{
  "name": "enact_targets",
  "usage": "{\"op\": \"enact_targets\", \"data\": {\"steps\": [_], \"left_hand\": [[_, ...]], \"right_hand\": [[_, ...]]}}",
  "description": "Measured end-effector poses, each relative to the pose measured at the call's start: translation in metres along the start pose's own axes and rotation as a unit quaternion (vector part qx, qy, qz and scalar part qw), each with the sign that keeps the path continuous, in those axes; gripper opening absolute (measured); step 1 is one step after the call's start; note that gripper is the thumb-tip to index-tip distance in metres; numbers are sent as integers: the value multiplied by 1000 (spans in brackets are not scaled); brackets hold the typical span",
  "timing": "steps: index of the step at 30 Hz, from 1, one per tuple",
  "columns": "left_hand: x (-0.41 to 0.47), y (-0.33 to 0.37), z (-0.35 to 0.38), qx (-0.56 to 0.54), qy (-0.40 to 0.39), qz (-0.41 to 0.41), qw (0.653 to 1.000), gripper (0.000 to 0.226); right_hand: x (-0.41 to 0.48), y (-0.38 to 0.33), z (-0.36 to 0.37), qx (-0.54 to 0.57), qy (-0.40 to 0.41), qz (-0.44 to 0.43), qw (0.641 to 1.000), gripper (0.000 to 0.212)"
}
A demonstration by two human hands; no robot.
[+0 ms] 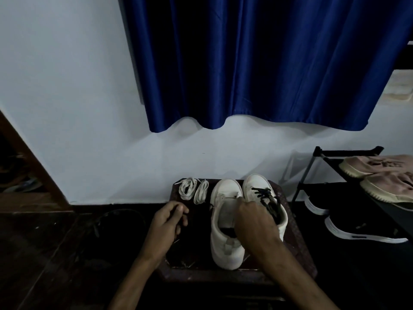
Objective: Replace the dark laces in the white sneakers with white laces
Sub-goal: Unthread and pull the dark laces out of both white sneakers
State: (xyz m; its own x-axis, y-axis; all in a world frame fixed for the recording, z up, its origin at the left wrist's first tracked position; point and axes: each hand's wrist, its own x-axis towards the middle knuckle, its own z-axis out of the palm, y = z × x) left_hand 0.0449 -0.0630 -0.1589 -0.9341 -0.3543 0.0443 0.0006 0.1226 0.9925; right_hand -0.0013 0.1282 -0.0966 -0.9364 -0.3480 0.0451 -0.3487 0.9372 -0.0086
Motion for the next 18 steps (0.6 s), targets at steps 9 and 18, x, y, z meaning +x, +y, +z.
{"op": "enact_targets", "data": {"steps": [9, 18], "left_hand": [[11, 57, -8, -84, -38, 84, 992, 25], [17, 65, -6, 3, -111, 83, 990, 24]], "right_hand": [[2, -21, -26, 215, 105, -92, 966, 19], [22, -30, -5, 300, 12, -121, 946, 15]]}}
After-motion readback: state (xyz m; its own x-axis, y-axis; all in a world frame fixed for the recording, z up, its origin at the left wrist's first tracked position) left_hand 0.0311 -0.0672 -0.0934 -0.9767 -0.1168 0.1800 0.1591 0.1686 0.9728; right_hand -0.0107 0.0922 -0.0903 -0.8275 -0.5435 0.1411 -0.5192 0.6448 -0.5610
